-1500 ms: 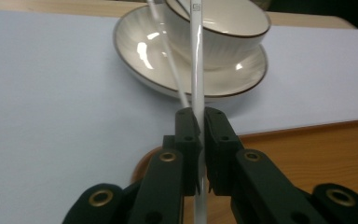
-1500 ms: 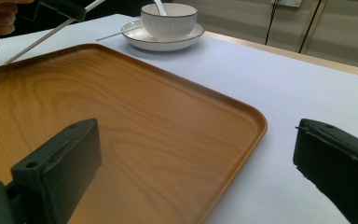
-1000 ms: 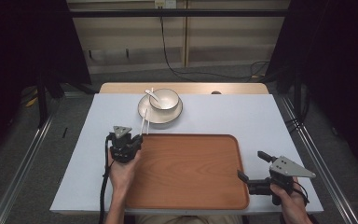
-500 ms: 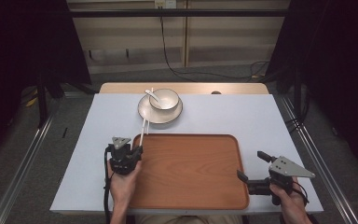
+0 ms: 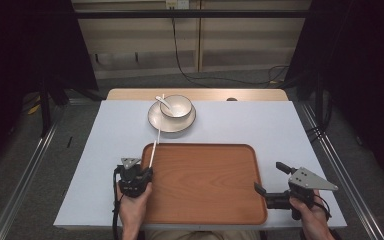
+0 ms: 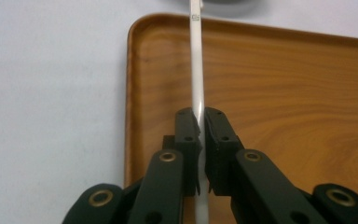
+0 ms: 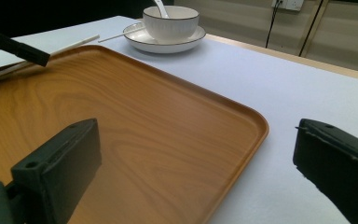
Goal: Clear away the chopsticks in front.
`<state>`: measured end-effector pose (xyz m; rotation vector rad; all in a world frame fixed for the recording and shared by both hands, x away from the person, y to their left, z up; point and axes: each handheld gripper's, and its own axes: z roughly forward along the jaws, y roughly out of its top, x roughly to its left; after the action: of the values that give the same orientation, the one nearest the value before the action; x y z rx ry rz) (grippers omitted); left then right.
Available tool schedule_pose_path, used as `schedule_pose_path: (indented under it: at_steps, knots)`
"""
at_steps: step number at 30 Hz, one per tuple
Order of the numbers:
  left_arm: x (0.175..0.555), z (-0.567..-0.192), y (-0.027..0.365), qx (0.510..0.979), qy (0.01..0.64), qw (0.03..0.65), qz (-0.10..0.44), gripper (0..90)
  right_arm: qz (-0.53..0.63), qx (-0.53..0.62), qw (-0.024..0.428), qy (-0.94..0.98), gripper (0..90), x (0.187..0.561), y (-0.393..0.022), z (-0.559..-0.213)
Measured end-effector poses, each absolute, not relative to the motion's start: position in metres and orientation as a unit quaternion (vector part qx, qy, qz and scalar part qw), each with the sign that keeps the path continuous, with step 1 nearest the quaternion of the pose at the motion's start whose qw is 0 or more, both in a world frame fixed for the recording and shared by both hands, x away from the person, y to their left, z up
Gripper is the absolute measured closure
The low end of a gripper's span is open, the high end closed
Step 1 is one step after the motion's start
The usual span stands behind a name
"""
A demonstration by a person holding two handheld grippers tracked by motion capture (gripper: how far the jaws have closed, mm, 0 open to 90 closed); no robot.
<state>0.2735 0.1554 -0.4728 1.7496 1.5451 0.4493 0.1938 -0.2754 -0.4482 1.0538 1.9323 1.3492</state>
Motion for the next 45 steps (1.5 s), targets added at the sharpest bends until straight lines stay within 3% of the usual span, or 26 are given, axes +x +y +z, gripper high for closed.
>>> schedule_pose_path:
  at_steps: [31,39,45]
  knots:
    - [0.277,-0.472,0.152,0.708,0.594,0.338,0.179,83.1,0.504,0.39,0.276,0.719,0.6,0.194,-0.275,-0.448]
    - [0.278,-0.469,0.155,0.721,0.565,0.361,0.176,75.5,0.506,0.393,0.277,0.716,0.6,0.194,-0.277,-0.448]
    - [0.281,-0.463,0.161,0.718,0.553,0.375,0.195,63.6,0.507,0.391,0.276,0.717,0.6,0.194,-0.277,-0.448]
